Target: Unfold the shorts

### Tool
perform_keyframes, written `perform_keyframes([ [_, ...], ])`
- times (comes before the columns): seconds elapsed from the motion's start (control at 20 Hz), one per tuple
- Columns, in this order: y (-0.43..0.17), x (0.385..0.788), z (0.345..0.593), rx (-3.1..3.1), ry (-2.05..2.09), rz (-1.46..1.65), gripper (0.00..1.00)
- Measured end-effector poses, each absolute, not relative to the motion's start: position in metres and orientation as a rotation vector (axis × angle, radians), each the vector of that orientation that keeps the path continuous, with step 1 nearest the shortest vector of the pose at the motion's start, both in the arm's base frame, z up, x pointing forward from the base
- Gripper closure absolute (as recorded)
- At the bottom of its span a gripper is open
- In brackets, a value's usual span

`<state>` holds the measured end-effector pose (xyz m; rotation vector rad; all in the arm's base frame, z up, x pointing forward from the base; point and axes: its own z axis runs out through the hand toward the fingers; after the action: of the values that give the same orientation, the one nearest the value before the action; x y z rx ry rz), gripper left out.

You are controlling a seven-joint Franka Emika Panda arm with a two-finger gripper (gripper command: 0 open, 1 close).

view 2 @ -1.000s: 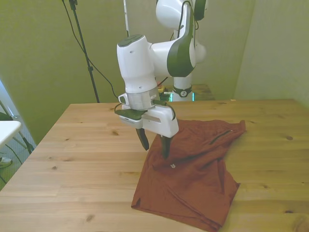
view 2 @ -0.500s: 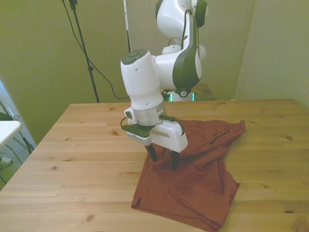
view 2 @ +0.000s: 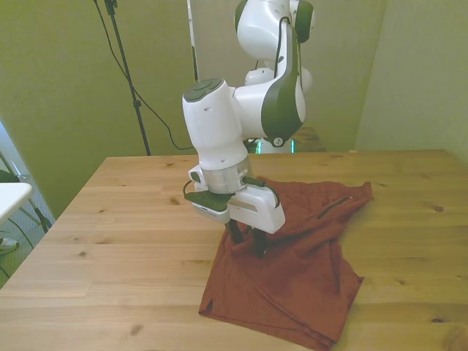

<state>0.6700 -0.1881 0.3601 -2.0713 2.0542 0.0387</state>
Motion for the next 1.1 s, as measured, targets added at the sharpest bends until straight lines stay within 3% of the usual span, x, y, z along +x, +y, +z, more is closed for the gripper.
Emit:
perform_keyframes([
  [0.8, -0.185, 0.671, 0.358, -2.078, 1.983, 0.07, 1.0],
  [1.1, -0.158, 0.677, 0.397, -2.024, 1.654, 0.087, 1.0],
])
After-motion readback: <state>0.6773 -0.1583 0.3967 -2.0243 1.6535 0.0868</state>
